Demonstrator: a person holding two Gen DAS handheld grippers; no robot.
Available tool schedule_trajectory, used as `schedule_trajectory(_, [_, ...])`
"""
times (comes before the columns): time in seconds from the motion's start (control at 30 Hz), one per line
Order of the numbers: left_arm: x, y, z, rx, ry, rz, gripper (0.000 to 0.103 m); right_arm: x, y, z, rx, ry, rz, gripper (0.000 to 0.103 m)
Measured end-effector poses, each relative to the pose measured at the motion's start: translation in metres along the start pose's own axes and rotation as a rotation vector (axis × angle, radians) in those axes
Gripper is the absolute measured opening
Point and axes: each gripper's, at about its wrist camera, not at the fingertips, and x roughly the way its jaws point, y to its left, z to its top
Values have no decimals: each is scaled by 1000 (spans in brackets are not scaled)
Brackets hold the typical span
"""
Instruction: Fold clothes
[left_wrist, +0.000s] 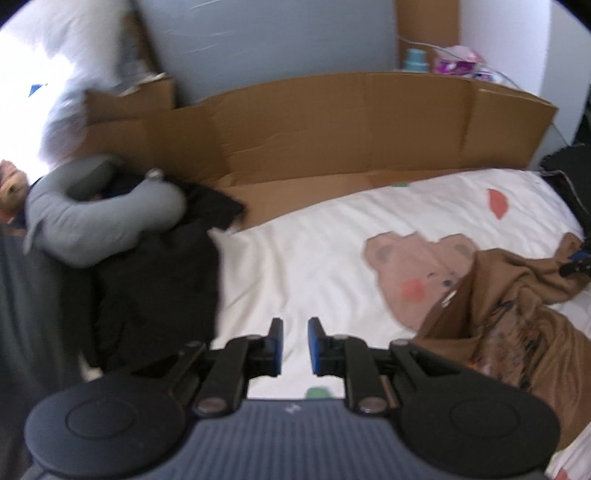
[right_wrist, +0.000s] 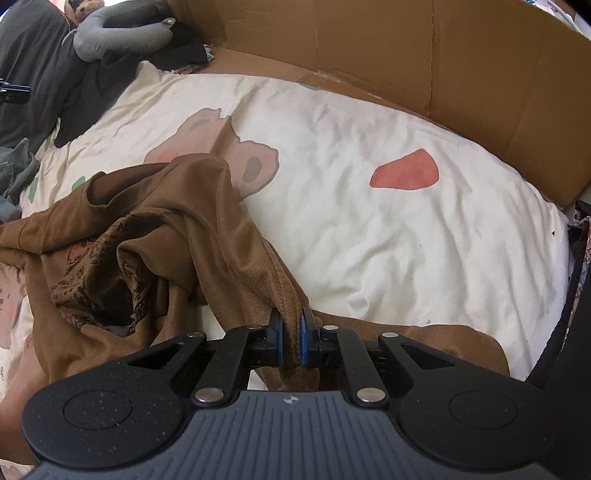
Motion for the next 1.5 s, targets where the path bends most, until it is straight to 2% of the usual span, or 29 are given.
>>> schedule_trajectory(0.2, [-1, 8, -37, -24, 52, -8, 16, 1, -3, 0, 11, 4, -20, 7])
schedule_trajectory(0.33, [9, 5, -67, -80, 85, -27, 18, 2, -2, -2, 11, 12, -29, 7])
schedule_trajectory(0.43, [16, 2, -88, -115, 106, -51, 26, 2, -1, -3, -4, 24, -34, 7])
schedule_trajectory(0.5, [23, -1, -100, -127, 118, -66, 38, 1, 0, -2, -12, 27, -39, 7])
schedule_trajectory(0.63, [39, -11, -121, -102, 141, -82, 42, 3, 1, -1, -14, 35, -45, 7])
schedule_trajectory(0.8, [60, -18, -136, -109, 175, -100, 48, 6, 5, -5, -42, 52, -39, 7])
schedule_trajectory(0.9, [68, -18, -139, -121, 177, -112, 48, 8, 4, -7, -46, 59, -37, 7])
schedule_trajectory(1.03, [75, -23, -141, -88, 172, -120, 48, 12, 5, -9, -54, 71, -32, 7])
schedule_trajectory(1.07, [77, -23, -142, -88, 173, -122, 47, 12, 6, -9, -58, 72, -33, 7])
schedule_trajectory(1.13, [80, -20, -144, -109, 175, -123, 35, 13, 6, -9, -65, 72, -35, 7])
schedule_trajectory(1.2, [80, -20, -145, -120, 172, -135, 13, 12, 6, -10, -66, 71, -34, 7])
schedule_trajectory(1.27, [78, -21, -146, -116, 170, -147, 7, 12, 6, -10, -66, 70, -32, 7])
schedule_trajectory(1.3, [77, -23, -146, -109, 172, -157, 1, 13, 7, -11, -67, 70, -30, 7])
schedule_trajectory(1.5, [71, -32, -144, -70, 167, -199, 0, 14, 8, -13, -71, 71, -22, 7])
